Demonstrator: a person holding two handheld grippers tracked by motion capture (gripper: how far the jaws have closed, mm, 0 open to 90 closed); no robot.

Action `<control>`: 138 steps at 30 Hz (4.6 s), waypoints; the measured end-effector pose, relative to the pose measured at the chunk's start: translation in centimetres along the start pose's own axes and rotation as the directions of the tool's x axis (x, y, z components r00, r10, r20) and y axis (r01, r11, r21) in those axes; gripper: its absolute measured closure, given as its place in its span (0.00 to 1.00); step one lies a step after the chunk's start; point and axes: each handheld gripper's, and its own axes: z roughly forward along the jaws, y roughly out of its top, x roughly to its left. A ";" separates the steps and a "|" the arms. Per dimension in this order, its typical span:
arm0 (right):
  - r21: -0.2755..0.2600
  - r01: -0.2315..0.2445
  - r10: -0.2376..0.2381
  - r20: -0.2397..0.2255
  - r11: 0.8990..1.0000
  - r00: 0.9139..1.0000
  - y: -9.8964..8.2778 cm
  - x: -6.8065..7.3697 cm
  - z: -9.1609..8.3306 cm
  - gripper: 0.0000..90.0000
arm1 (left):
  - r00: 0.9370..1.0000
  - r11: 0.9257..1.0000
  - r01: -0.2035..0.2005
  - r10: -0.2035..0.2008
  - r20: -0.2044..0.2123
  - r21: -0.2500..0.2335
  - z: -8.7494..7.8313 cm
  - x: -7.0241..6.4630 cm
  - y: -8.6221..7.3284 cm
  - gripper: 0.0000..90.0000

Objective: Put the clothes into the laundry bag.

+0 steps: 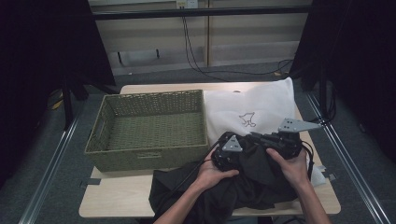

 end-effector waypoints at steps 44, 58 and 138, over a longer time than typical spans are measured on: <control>-0.009 -0.043 0.044 0.071 0.999 0.997 -2.2 -1.8 -1.4 0.99 | 0.997 0.990 -0.013 0.002 -0.075 -0.138 -2.5 0.9 3.5 0.25; -0.031 -0.041 0.043 0.065 0.999 0.997 -0.8 -2.0 -1.2 0.99 | 0.996 0.996 -0.079 0.080 0.031 -0.035 -1.0 -0.4 3.7 0.95; 0.052 -0.087 0.087 0.009 0.995 0.996 -3.6 -0.2 -2.4 0.99 | 0.999 0.999 -0.034 0.034 0.033 -0.021 -4.5 -3.1 -1.6 0.84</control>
